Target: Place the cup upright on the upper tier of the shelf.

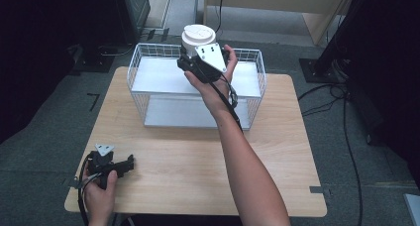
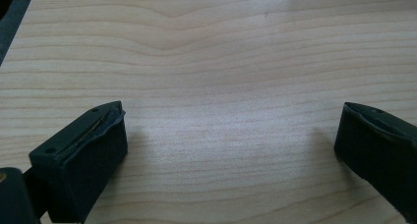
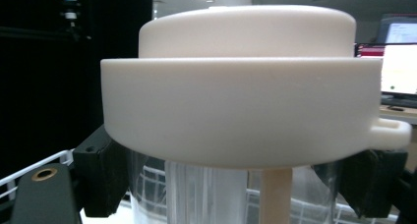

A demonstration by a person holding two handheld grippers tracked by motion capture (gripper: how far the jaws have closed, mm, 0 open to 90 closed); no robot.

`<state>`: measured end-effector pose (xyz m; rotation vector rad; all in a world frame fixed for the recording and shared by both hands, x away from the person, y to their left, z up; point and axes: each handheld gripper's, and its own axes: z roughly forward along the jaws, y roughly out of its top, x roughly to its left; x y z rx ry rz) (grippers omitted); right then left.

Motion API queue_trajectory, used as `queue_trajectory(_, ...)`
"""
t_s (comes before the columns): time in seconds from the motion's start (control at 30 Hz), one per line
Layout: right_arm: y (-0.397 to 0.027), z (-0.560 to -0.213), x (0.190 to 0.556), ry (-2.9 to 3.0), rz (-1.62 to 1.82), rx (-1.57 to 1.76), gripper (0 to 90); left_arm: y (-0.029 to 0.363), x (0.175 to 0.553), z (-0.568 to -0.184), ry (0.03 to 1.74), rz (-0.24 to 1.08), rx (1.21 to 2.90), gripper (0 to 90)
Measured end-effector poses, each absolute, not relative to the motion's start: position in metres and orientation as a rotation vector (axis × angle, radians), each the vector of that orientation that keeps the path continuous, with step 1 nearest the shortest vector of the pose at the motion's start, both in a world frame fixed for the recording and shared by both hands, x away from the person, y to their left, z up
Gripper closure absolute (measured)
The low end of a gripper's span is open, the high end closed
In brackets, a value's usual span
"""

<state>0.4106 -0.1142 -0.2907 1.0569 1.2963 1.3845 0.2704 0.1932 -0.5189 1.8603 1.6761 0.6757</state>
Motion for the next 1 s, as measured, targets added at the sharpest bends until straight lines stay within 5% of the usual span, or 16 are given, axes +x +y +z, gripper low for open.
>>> queue_trajectory(0.43, -0.125, -0.291, 0.413, 1.316, 1.402, 1.087, 13.3, 0.193, 0.27, -0.519, 1.676, 0.676, 1.861, 0.0)
queue_trajectory(0.63, -0.131, -0.293, 0.409, 1.382, 1.424, 1.072, 0.0, 0.193, 0.27, -0.519, 1.676, 0.676, 1.86, 0.0)
queue_trajectory(1.0, -0.145, -0.31, 0.392, 1.419, 1.438, 1.078, 0.0, 0.193, 0.27, -0.519, 1.676, 0.676, 1.86, 0.0)
